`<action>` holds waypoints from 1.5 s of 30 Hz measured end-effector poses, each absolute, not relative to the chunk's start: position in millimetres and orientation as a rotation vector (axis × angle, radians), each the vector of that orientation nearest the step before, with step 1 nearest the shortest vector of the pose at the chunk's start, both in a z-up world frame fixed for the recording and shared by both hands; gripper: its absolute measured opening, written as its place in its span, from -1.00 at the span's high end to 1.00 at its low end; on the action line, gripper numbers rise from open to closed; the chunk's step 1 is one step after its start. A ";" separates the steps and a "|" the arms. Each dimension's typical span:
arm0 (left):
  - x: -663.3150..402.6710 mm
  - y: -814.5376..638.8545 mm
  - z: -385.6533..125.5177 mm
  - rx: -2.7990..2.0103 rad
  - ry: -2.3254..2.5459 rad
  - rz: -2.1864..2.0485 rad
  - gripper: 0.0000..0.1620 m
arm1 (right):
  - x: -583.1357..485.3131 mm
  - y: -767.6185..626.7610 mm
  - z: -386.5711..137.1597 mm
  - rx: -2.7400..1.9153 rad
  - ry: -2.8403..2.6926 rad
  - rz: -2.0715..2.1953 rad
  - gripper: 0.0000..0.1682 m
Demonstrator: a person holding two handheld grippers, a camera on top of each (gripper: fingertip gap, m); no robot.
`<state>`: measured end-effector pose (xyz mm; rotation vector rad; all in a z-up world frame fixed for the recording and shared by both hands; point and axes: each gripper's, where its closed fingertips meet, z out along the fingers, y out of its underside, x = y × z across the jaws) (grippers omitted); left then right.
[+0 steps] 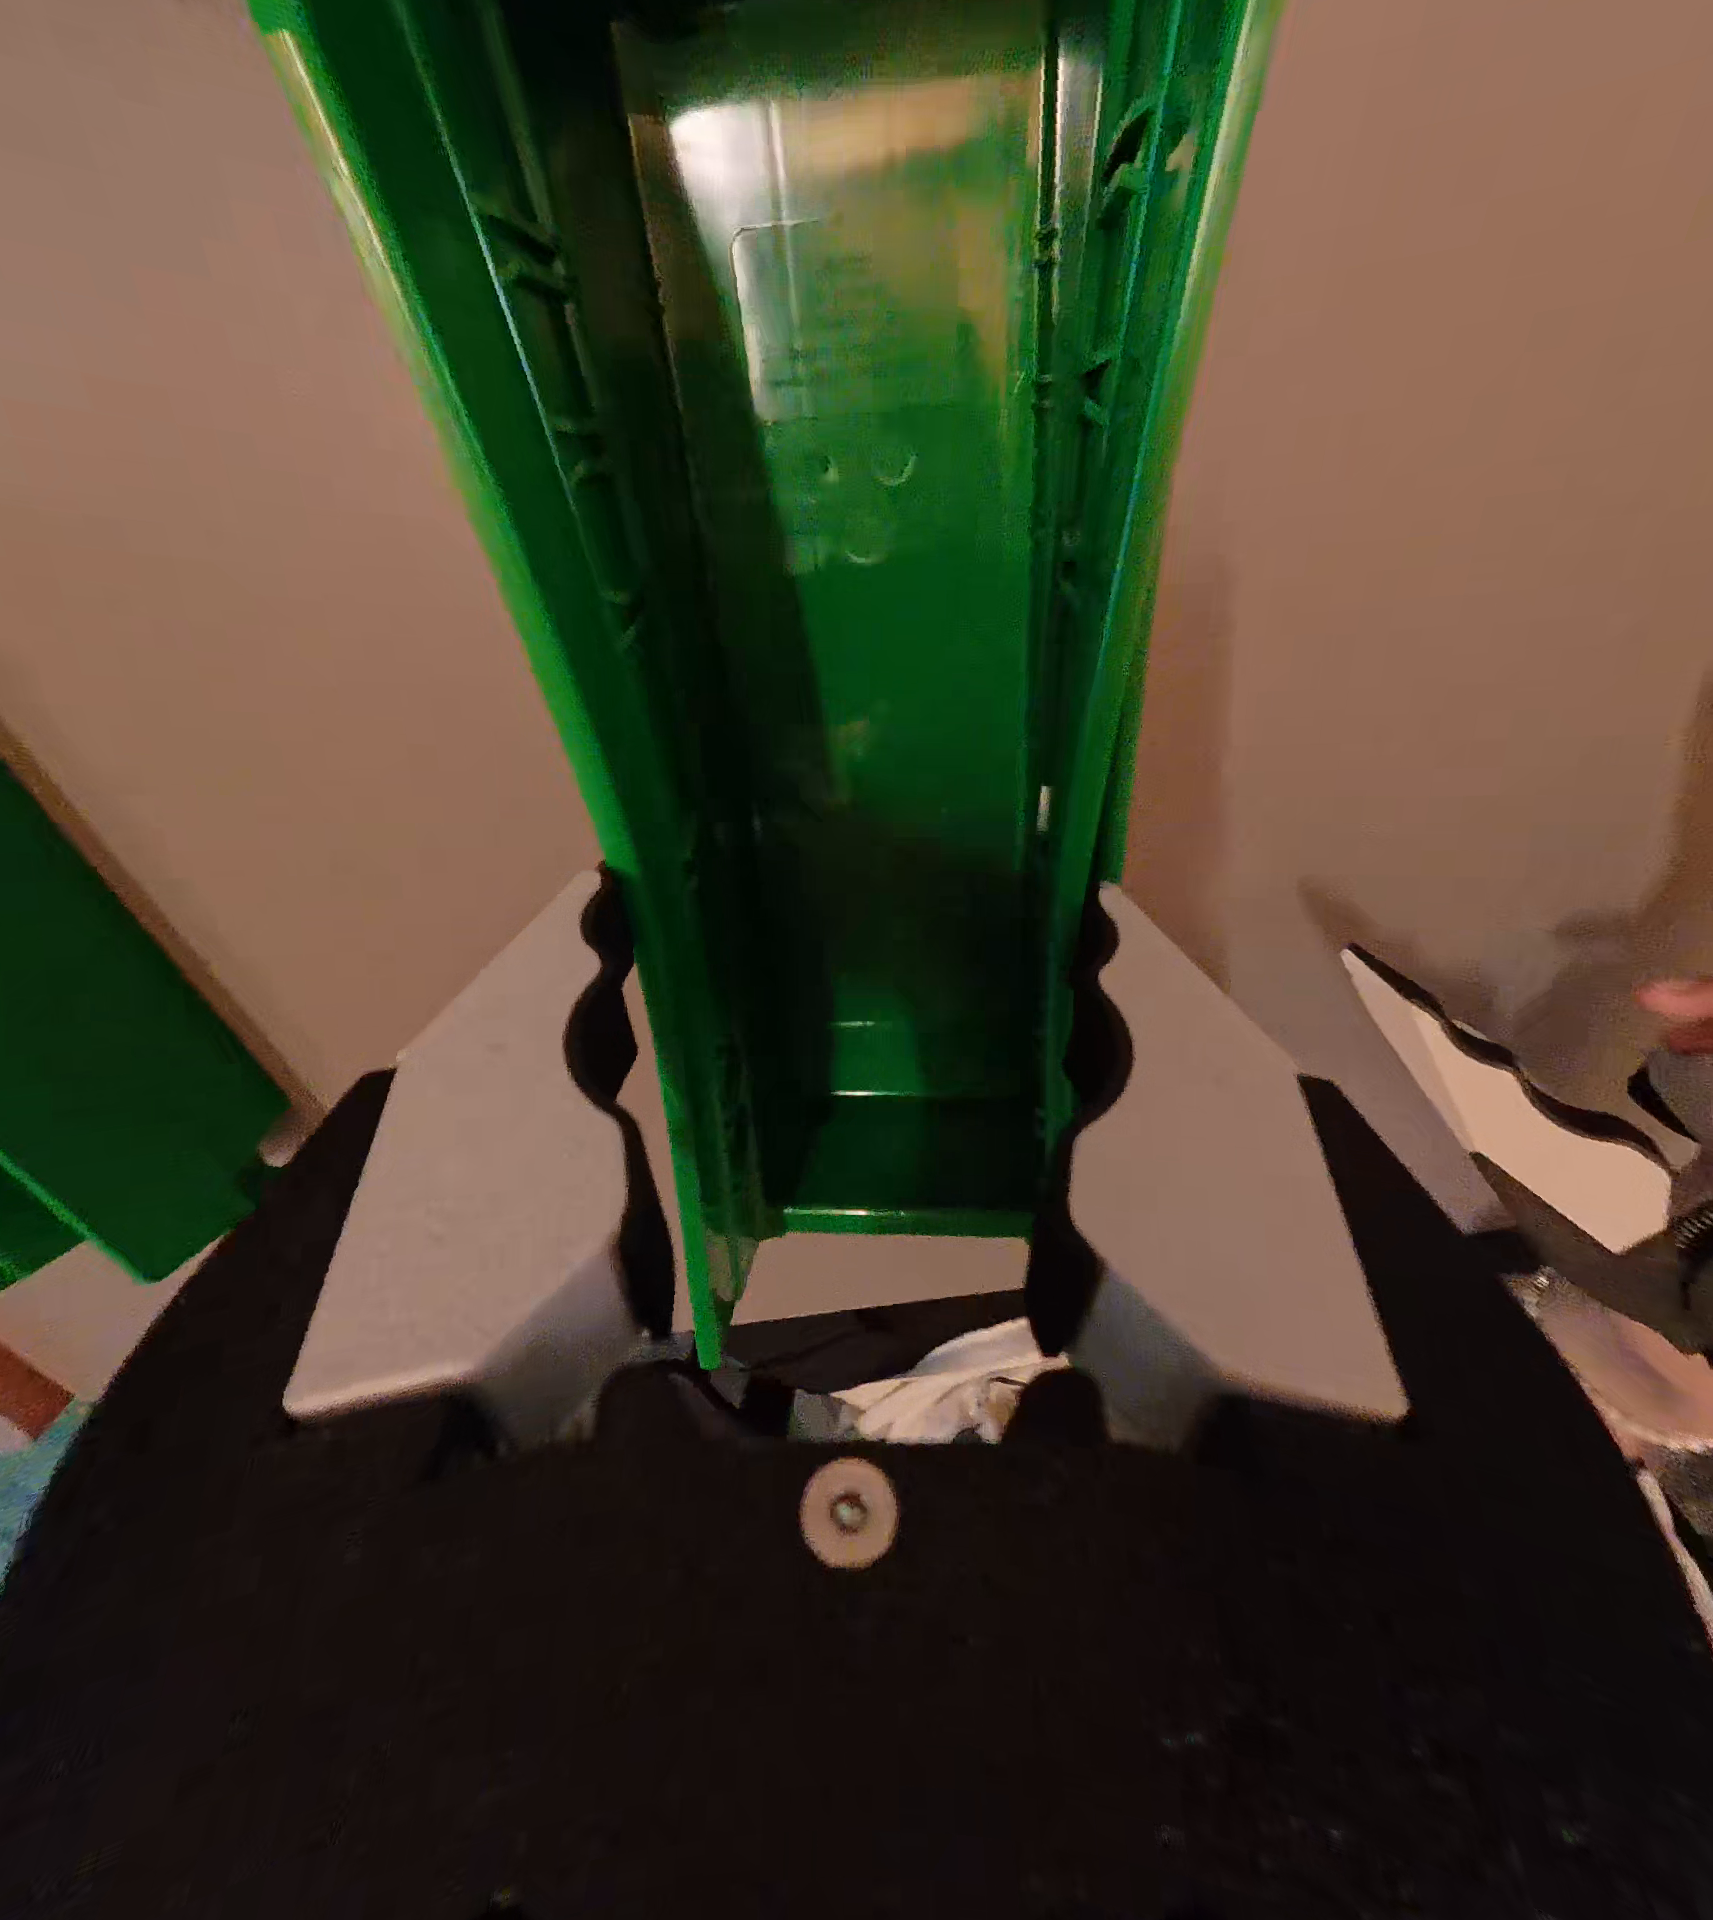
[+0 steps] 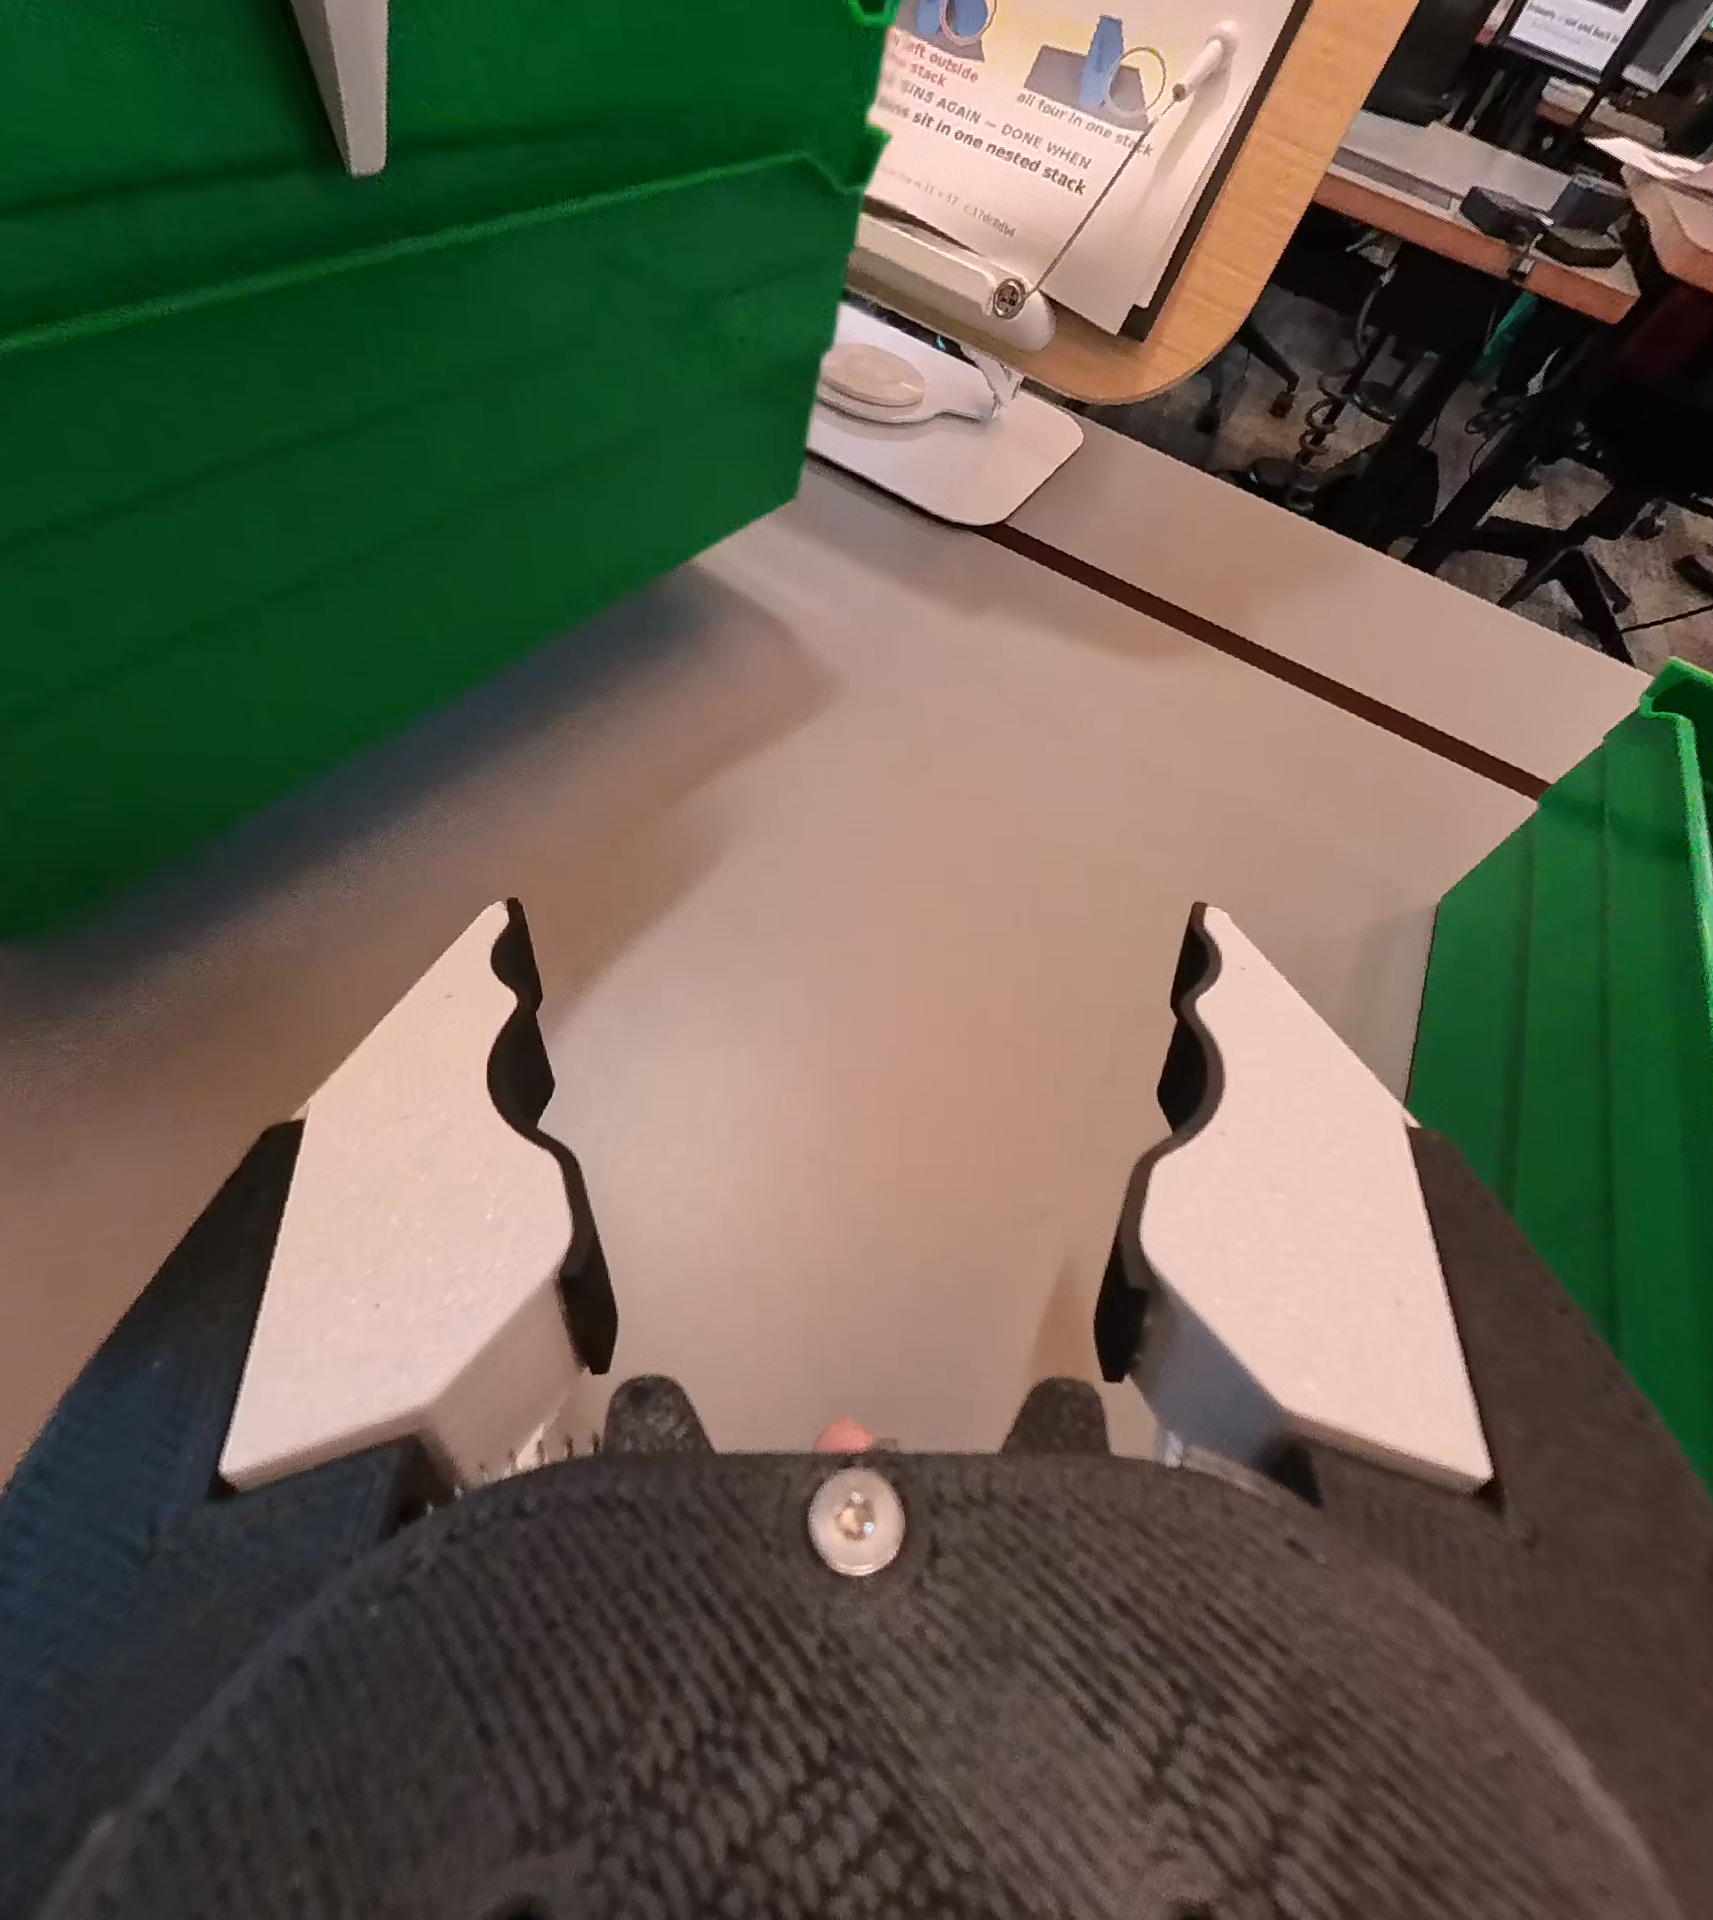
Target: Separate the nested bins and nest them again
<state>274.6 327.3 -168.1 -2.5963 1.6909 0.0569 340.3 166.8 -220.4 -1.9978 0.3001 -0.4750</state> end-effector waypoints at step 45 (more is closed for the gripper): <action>255.5 340.7 -103.4 -1.989 1.658 -0.486 -0.03 | 292.7 196.5 -184.8 -1.857 0.296 -0.263 -0.52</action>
